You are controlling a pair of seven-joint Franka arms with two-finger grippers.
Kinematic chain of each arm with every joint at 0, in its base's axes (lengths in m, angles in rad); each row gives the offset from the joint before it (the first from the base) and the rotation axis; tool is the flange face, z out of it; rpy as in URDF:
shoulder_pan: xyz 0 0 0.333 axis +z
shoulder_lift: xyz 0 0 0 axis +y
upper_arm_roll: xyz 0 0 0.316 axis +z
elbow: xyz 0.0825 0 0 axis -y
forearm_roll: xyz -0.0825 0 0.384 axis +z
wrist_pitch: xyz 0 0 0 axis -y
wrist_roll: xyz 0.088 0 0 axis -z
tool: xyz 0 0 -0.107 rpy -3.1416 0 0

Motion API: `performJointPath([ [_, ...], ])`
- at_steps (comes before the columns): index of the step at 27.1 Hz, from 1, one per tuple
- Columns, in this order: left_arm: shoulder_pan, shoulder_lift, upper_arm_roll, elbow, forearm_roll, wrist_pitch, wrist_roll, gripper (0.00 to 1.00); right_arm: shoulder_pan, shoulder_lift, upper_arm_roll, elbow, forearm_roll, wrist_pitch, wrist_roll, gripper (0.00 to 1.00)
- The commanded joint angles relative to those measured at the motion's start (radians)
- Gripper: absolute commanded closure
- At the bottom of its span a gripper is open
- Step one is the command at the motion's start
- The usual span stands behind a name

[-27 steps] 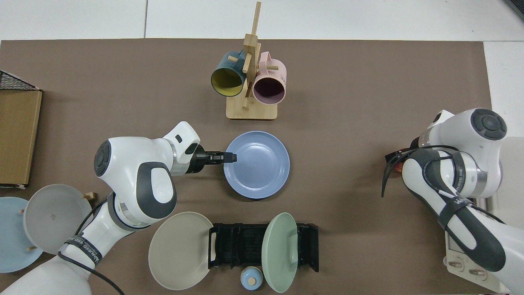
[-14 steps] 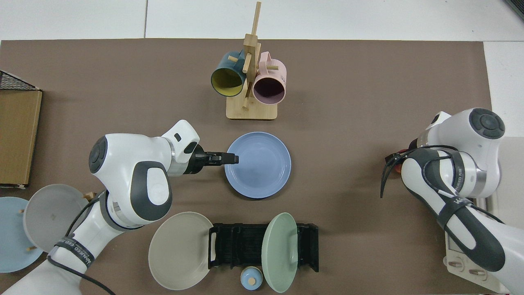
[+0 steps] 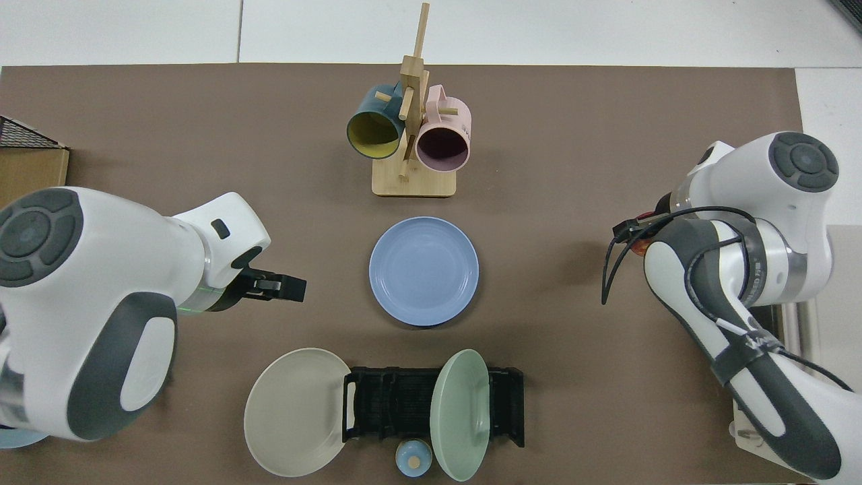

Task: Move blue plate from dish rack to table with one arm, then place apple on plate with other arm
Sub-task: 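Carry the apple toward the plate while the left gripper withdraws, then lower the apple onto the blue plate and open the right gripper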

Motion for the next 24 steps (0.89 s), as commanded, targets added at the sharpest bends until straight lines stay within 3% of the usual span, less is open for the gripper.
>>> performJointPath([
  [1,-0.042,0.029,0.081,0.157,0.093,-0.141,-0.017,0.01,0.081,-0.016,0.000,0.053,0.009,-0.031,0.103,1.00],
  [6,-0.050,0.044,0.119,0.288,0.129,-0.233,-0.015,0.01,0.196,-0.008,0.000,0.093,0.003,-0.028,0.232,1.00],
  [11,-0.064,0.127,0.121,0.413,0.194,-0.302,-0.012,0.01,0.305,0.004,-0.002,0.121,0.003,-0.018,0.359,1.00],
  [24,-0.087,0.171,0.150,0.430,0.192,-0.266,-0.006,0.00,0.563,0.159,0.000,0.127,0.017,0.188,0.761,1.00],
])
